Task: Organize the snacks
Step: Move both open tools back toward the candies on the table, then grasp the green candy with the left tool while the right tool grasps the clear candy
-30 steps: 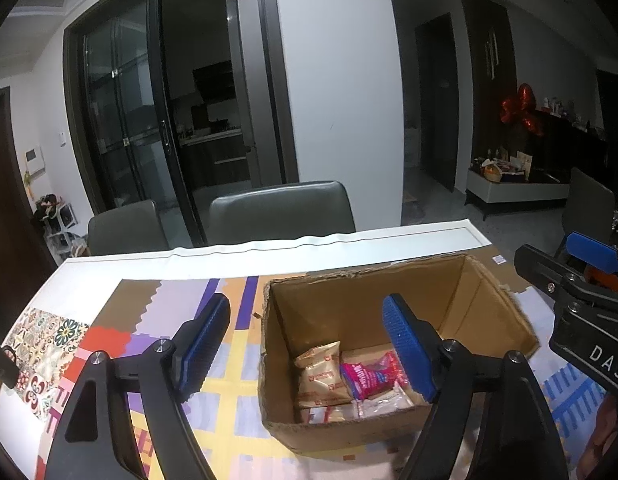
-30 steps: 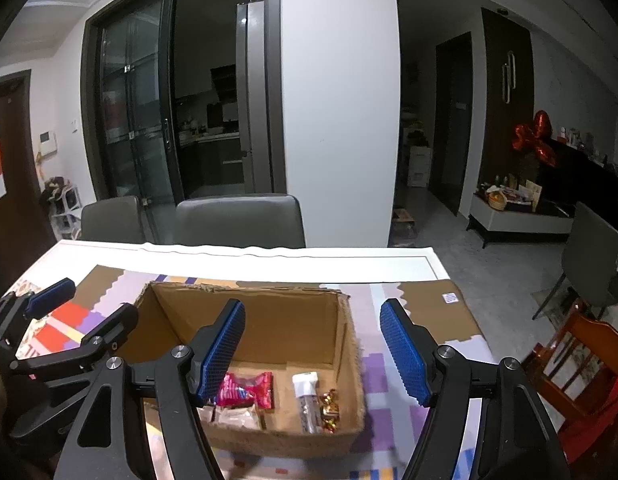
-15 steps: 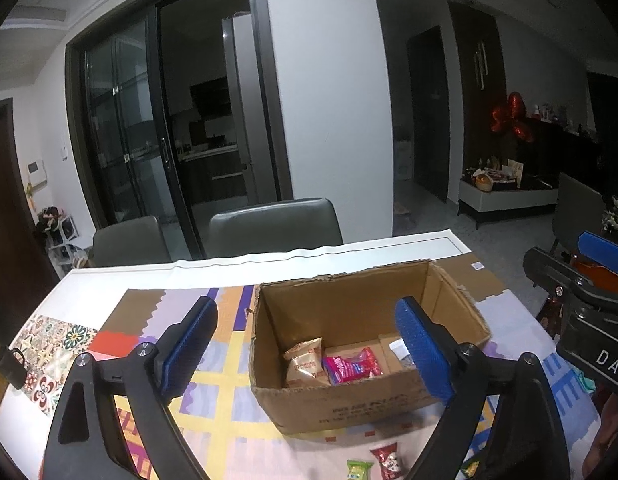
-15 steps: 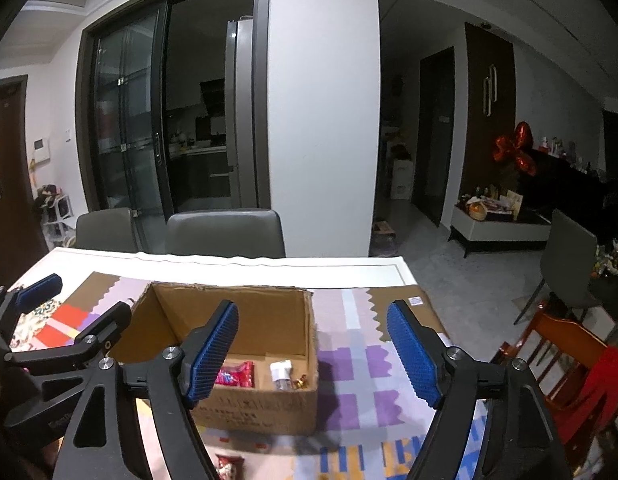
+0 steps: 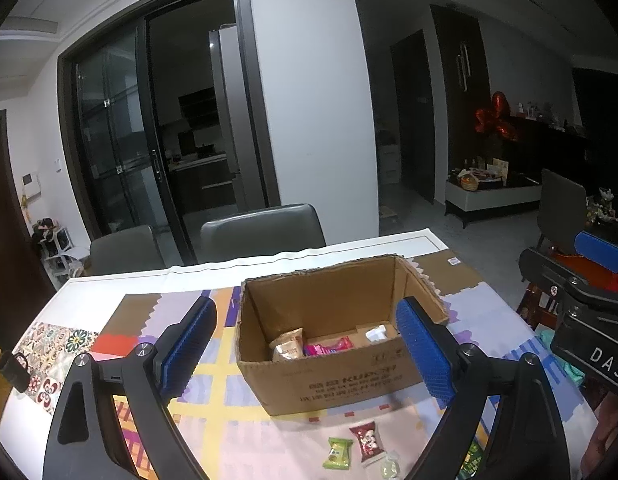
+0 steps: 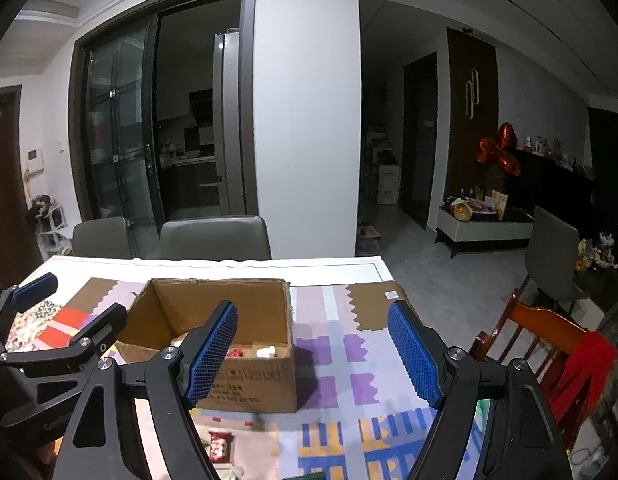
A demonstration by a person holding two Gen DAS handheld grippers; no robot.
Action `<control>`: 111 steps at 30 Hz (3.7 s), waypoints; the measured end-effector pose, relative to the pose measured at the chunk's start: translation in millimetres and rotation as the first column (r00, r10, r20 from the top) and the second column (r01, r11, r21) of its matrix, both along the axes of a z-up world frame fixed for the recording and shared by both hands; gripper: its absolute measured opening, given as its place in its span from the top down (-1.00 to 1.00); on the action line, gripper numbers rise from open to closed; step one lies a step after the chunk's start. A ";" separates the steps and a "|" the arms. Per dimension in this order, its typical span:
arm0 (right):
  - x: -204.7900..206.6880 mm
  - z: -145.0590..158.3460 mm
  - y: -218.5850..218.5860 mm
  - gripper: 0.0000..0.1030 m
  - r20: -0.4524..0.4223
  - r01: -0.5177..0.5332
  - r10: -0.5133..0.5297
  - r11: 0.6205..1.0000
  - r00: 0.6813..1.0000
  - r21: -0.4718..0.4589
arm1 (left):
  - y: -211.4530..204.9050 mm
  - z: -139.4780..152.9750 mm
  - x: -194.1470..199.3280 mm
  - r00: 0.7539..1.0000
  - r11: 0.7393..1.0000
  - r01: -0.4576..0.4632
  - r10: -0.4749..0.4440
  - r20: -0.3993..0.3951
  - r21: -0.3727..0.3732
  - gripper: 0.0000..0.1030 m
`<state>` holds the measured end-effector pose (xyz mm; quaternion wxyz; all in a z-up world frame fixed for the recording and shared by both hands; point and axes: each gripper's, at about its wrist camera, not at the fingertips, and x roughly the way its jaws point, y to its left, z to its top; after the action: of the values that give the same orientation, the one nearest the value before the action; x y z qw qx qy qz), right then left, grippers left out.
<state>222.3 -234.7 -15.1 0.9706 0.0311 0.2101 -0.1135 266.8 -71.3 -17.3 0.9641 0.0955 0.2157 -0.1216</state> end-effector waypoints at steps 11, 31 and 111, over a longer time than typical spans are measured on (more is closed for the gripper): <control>-26.8 -5.4 -6.6 -0.52 -0.006 0.027 -0.027 1.000 1.000 0.002 | -3.3 -6.5 -24.7 0.999 1.000 0.030 -0.030 -0.012 -0.002 -0.79; -60.6 -30.2 -2.4 -0.52 -0.041 0.040 -0.040 0.999 0.998 0.001 | 4.6 -32.7 -54.8 0.999 0.999 0.035 -0.034 -0.042 0.017 -0.79; 14.1 -222.7 80.5 -0.08 -0.460 -0.100 0.174 0.978 0.871 0.182 | 25.9 -216.8 6.8 0.850 0.860 0.483 -0.414 -0.326 0.166 -0.45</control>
<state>236.3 -154.3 -237.8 0.8902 0.0612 0.4503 -0.0320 273.6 -45.5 -234.1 0.8492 0.2422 0.3339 -0.3297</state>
